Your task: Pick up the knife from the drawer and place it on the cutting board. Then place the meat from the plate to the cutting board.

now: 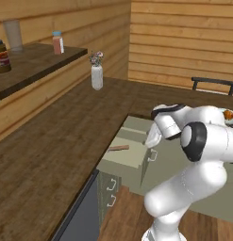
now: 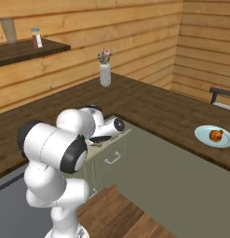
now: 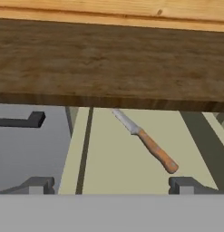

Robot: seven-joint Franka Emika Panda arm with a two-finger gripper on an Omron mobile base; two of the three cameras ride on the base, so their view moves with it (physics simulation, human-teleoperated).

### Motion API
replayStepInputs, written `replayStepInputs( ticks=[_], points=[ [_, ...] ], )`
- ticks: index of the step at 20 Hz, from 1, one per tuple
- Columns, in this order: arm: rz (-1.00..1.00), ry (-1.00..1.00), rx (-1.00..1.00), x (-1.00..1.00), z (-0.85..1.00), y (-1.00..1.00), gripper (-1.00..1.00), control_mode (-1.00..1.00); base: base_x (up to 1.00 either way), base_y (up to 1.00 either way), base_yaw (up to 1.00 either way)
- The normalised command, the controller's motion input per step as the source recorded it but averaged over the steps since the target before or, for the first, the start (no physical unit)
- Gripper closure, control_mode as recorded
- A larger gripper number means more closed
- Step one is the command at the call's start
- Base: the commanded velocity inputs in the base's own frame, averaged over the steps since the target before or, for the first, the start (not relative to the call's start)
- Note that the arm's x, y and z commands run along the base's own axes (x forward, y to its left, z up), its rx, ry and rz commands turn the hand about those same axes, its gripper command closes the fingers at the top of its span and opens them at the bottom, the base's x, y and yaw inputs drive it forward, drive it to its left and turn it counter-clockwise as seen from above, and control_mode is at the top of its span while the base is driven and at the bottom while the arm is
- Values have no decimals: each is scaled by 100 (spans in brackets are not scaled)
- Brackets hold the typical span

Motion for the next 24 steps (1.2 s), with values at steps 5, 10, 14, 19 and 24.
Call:
replayStepInputs(
  ticks=[5, 10, 14, 19, 24],
  points=[
    [0, 2, 0, 38, -37, 1, -100, -100, 0, 0, 0],
    [0, 0, 0, 3, -52, 0, -100, -100, 0, 0, 0],
    [0, 0, 0, 0, -47, 0, -100, -100, 0, 0, 0],
    [0, 2, 0, 0, -41, -10, -100, -100, 0, 0, 0],
    [-1, 7, 0, 0, -41, -31, -100, -100, 0, 0, 0]
  ],
)
